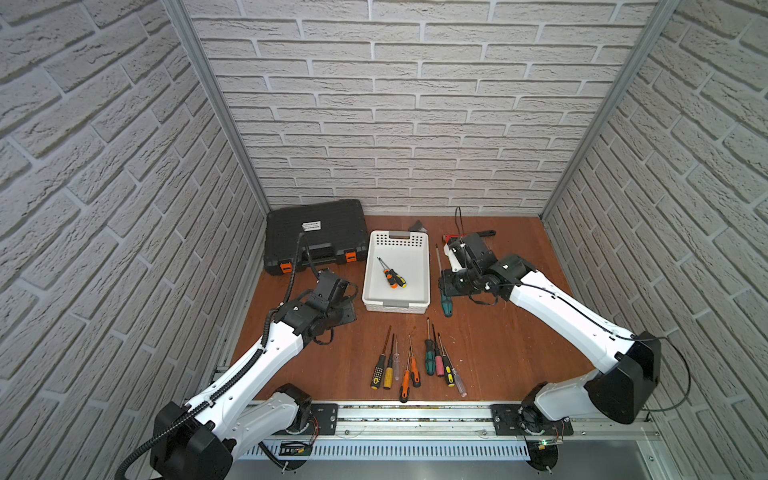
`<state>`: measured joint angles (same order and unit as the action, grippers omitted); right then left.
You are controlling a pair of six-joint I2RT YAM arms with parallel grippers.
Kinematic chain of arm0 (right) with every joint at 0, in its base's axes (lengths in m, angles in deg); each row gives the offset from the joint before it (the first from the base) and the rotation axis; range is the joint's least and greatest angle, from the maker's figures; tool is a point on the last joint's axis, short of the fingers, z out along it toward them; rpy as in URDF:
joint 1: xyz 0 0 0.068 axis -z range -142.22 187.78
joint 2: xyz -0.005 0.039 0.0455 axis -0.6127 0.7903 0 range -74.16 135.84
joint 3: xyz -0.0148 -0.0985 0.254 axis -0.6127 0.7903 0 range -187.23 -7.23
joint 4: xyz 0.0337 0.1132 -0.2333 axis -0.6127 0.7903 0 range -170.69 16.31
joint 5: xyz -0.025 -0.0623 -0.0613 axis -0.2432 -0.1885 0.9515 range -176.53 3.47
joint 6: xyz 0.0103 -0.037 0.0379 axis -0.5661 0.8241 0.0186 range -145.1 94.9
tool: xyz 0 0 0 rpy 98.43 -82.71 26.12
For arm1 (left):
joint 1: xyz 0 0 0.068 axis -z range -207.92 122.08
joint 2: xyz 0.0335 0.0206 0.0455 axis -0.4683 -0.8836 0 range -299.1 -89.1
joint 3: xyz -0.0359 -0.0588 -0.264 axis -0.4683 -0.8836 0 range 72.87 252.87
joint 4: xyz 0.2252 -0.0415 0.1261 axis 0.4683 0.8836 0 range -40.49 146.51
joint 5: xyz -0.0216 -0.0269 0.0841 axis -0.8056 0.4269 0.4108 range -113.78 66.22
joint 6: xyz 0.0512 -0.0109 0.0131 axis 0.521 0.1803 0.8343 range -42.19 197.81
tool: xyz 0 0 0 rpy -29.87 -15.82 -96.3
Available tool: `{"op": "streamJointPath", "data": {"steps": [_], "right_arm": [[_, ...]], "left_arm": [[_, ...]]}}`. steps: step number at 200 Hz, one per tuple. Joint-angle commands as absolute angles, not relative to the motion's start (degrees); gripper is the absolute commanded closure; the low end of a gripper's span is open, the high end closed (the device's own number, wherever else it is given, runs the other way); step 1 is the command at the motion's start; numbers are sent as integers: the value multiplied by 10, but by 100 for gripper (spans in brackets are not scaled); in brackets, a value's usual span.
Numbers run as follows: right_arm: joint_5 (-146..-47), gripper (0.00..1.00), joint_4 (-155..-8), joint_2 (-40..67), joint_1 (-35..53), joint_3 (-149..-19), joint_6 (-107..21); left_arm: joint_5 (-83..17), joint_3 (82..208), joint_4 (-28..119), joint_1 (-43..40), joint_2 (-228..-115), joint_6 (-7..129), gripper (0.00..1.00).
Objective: Put the screwdriver in the bin
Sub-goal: 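Lift the green-black screwdriver with the right gripper and lower it into the bin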
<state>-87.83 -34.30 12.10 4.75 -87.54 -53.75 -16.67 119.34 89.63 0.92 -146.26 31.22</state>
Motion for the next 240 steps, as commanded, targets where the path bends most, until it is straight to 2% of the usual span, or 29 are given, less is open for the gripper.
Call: {"op": "streamJointPath", "data": {"steps": [1, 33, 74, 140, 240], "right_arm": [[-926, 95, -407, 177, 50, -936, -509], [-936, 94, -411, 289, 49, -1040, -471], [-896, 94, -358, 410, 48, -1150, -424], [-852, 95, -374, 479, 50, -1154, -426], [-846, 94, -342, 538, 62, -1176, -454]], "left_arm": [[-150, 1185, 915, 0, -1435, 313, 43], [-147, 1178, 920, -10, -1414, 309, 43], [-150, 1174, 924, -21, -1412, 313, 43], [-162, 1157, 916, -40, -1404, 315, 43], [-185, 1140, 898, -59, -1403, 318, 42]]}}
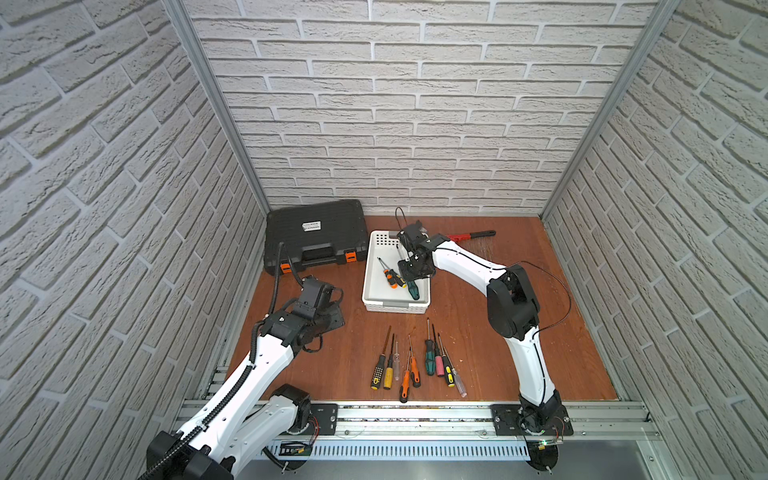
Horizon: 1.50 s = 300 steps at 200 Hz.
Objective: Put the screwdriver in the bin
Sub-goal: 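Lift the green-black screwdriver with the right gripper and lower it into the bin, then open the right gripper to release it while the left gripper grasps the yellow-black screwdriver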
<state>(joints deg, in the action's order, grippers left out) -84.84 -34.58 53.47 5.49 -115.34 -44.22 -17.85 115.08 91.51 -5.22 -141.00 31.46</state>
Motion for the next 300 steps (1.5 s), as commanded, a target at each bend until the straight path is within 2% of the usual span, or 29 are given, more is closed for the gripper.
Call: {"op": "streamJointPath", "data": {"steps": [1, 90, 128, 148, 180, 215, 243, 270, 300], "right_arm": [[-846, 94, -341, 539, 62, -1177, -455], [-870, 87, -312, 596, 68, -1230, -458], [-877, 65, -314, 592, 68, -1230, -459], [-881, 59, -314, 583, 68, -1231, -456], [-898, 57, -315, 548, 68, -1231, -451], [-910, 56, -329, 474, 56, -1203, -435], [-916, 56, -361, 396, 37, -1133, -424], [-915, 57, -411, 295, 13, -1023, -422], [-881, 57, -476, 203, -29, -889, -421]], "left_arm": [[-185, 1140, 897, -59, -1403, 318, 42], [-195, 1132, 889, -69, -1406, 316, 42], [-207, 1139, 895, -72, -1412, 317, 41], [-217, 1151, 904, -73, -1421, 318, 40], [-252, 1167, 918, -73, -1438, 318, 40], [-345, 1161, 914, -65, -1449, 310, 43], [-363, 1141, 920, -3, -1457, 277, 43], [-344, 1120, 914, 108, -1471, 228, 43], [-337, 1076, 841, 220, -1482, 163, 44]]}}
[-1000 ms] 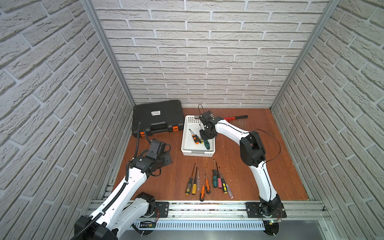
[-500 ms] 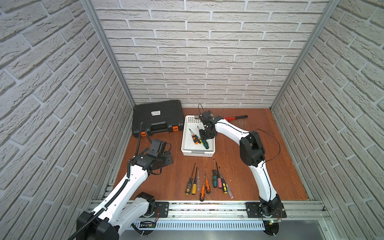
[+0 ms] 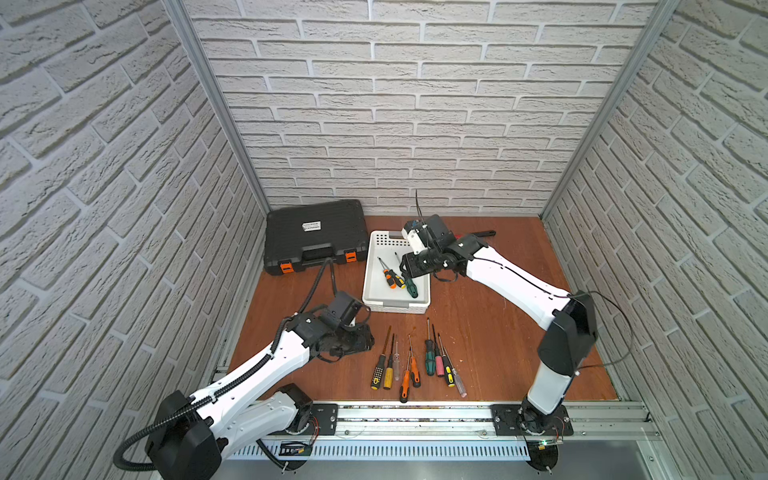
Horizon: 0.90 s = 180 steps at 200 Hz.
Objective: Put the screwdriver in the bin
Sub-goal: 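Open the right gripper to release it while the left gripper grasps the yellow-black screwdriver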
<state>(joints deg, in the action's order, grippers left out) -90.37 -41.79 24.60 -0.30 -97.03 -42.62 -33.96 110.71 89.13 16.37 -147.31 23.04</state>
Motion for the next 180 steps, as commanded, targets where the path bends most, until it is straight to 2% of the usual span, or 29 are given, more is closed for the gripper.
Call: {"op": "streamJointPath", "data": {"steps": [1, 27, 48, 180], "right_arm": [[-881, 57, -477, 200, -30, -885, -422], [-878, 57, -525, 143, -33, -793, -455], [-873, 58, -539, 119, -34, -758, -464], [-857, 60, -531, 95, -34, -732, -459]], "left_arm": [[-336, 1075, 839, 222, -1483, 162, 44], [-310, 1085, 844, 268, -1517, 149, 44], [-302, 1085, 845, 274, -1544, 150, 44], [-275, 1105, 853, 290, -1654, 159, 52]]}}
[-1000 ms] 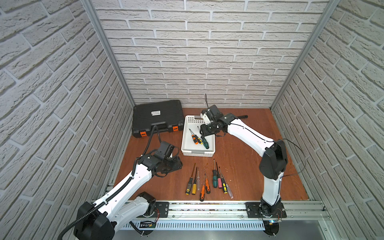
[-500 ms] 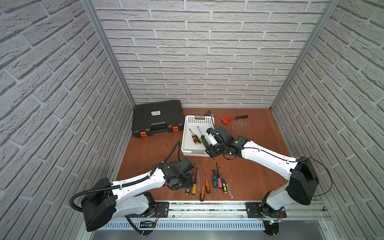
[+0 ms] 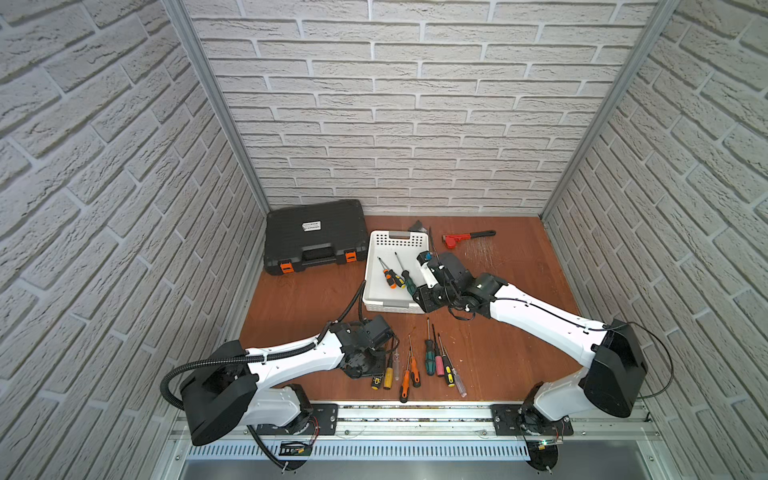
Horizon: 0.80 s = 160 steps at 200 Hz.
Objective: Put the screwdriver in the bin
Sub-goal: 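Open the right gripper to release it while the left gripper grasps the yellow-black screwdriver, then carry the yellow-black screwdriver into the bin with the left gripper while the right gripper withdraws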
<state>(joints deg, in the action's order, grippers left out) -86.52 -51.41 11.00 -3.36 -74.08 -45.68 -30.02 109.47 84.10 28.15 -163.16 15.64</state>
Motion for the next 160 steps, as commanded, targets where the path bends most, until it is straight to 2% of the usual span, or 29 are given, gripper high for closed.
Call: {"op": "streamJointPath", "data": {"steps": [1, 48, 68, 93, 106, 131, 160], "right_arm": [[-857, 60, -531, 96, -34, -732, -460], [-867, 61, -559, 87, -33, -714, -468], [-872, 61, -562, 93, -33, -713, -469], [-877, 62, -564, 97, -34, -713, -470], [-876, 62, -563, 95, -33, -714, -469], [-868, 62, -559, 86, -33, -715, -465], [-865, 62, -579, 76, -32, -702, -467]], "left_arm": [[-275, 1106, 853, 290, -1655, 159, 52], [-266, 1105, 853, 298, -1678, 149, 55], [-266, 1104, 850, 301, -1690, 149, 64], [-253, 1097, 862, 302, -1684, 134, 86], [-237, 1096, 885, 302, -1660, 122, 93], [-190, 1108, 988, 298, -1587, 86, 96], [-165, 1154, 1103, 248, -1509, 85, 97]]}}
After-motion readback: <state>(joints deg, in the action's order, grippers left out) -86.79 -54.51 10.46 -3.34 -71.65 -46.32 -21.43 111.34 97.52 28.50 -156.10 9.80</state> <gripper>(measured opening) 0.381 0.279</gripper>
